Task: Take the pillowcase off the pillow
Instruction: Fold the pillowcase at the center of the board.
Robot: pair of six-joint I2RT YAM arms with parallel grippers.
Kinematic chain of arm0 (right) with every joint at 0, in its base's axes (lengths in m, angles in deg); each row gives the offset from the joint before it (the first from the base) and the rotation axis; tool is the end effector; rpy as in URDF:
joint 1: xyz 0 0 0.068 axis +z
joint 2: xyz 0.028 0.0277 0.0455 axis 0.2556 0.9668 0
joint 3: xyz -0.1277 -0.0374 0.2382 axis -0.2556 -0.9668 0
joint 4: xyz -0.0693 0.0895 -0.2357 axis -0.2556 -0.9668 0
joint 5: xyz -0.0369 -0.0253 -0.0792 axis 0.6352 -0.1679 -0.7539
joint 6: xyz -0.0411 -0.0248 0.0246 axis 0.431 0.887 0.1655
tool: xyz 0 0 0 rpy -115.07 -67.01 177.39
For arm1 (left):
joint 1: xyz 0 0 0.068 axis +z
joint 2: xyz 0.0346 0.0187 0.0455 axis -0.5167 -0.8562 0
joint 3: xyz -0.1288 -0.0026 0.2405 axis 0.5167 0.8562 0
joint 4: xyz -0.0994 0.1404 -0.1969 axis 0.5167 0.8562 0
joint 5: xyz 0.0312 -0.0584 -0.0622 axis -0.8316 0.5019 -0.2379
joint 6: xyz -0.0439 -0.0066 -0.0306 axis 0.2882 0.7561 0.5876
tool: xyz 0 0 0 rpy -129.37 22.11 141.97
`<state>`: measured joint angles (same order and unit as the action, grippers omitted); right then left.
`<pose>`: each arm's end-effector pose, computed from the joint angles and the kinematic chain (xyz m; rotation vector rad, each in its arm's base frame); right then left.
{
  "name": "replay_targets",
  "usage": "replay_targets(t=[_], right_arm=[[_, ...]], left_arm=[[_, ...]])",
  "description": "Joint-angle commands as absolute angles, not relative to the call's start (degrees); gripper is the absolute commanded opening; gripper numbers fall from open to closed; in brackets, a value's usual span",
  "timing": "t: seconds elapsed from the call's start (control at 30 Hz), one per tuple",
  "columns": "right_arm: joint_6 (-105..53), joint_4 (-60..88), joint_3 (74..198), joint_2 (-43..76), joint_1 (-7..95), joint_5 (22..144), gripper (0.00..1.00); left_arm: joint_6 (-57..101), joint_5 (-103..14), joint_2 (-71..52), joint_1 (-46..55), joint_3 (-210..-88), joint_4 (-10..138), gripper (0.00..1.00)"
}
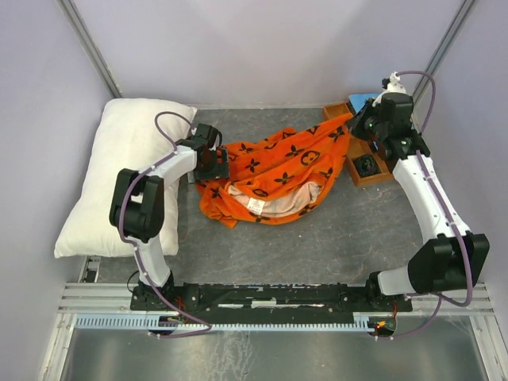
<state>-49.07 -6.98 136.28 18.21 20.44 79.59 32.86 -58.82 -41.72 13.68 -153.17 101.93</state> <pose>0.3316 0.0354 0.3558 0.3946 2.0495 0.4567 0.3664 -0.1110 0.1903 -0.1437 2.7201 -0.0550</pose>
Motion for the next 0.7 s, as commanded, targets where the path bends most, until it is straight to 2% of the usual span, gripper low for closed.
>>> replay_targets(t=[0.0, 0.1, 0.3, 0.43, 0.6, 0.67], right_arm=[[-52.2, -4.97, 134.26, 19.91, 20.32, 81.58, 0.01], [-51.95, -4.98, 131.96, 19.43, 20.33, 81.69, 0.01], [-51.39, -6.11, 129.89, 19.24, 20.31, 83.4, 0.01], [-51.81, -6.04, 129.51, 19.02, 20.28, 84.81, 0.01], [-52.11, -5.99, 130.36, 17.87, 20.32, 84.88, 0.01], [-52.17, -6.37, 131.27, 17.55, 20.3, 85.06, 0.01]], left_arm=[[35.94, -60.42, -40.81, 12.61, -153.44, 96.27, 0.99], [35.69, -60.09, -41.21, 12.46, -152.08, 94.52, 0.94], [37.15, -59.67, -42.86, 10.28, -149.53, 91.41, 0.76], [38.48, -60.77, -43.3, 9.03, -149.19, 91.68, 0.48], [38.87, -63.15, -38.84, 8.01, -151.31, 94.18, 0.08], [38.99, -63.38, -36.64, 7.64, -152.02, 94.94, 0.03]])
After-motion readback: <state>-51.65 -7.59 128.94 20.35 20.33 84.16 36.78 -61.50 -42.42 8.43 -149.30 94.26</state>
